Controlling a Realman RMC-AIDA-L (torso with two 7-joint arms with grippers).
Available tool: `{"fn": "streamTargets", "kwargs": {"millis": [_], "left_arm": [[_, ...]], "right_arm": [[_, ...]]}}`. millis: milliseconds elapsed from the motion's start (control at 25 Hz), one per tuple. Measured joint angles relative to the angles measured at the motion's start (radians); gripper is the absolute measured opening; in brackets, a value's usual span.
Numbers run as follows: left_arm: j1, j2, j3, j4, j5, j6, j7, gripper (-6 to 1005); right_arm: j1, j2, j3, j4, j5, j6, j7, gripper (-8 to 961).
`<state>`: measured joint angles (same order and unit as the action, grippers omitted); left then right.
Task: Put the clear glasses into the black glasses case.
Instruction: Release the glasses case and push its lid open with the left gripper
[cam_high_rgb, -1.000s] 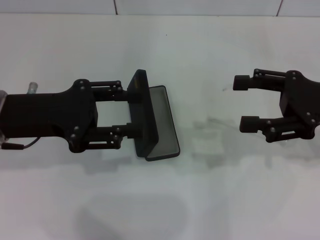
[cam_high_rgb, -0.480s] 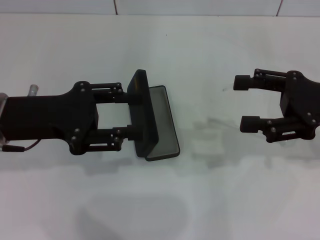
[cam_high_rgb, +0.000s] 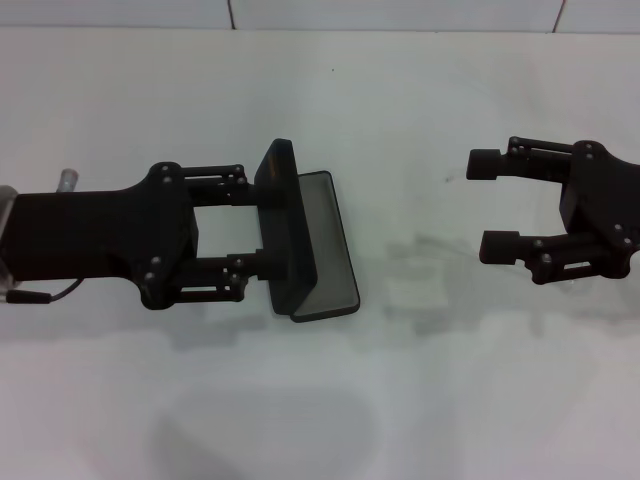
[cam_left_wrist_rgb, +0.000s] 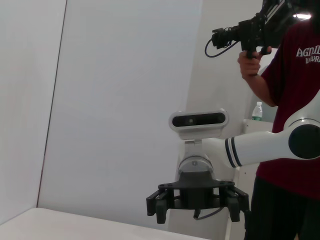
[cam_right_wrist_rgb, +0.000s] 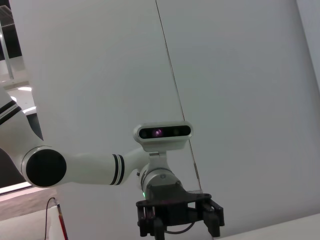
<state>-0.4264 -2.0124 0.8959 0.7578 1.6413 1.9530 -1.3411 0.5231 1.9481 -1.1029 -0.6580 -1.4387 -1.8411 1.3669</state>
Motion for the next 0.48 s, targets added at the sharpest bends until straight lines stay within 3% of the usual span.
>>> {"fn": "streamTargets", "kwargs": {"millis": [480], "left_arm": [[-0.003,-0.006,0.000,0.000,0.000,-0.014,0.000,665]], "right_arm": [[-0.001,0.000,0.002,0.000,0.000,0.000,0.000,884]]}}
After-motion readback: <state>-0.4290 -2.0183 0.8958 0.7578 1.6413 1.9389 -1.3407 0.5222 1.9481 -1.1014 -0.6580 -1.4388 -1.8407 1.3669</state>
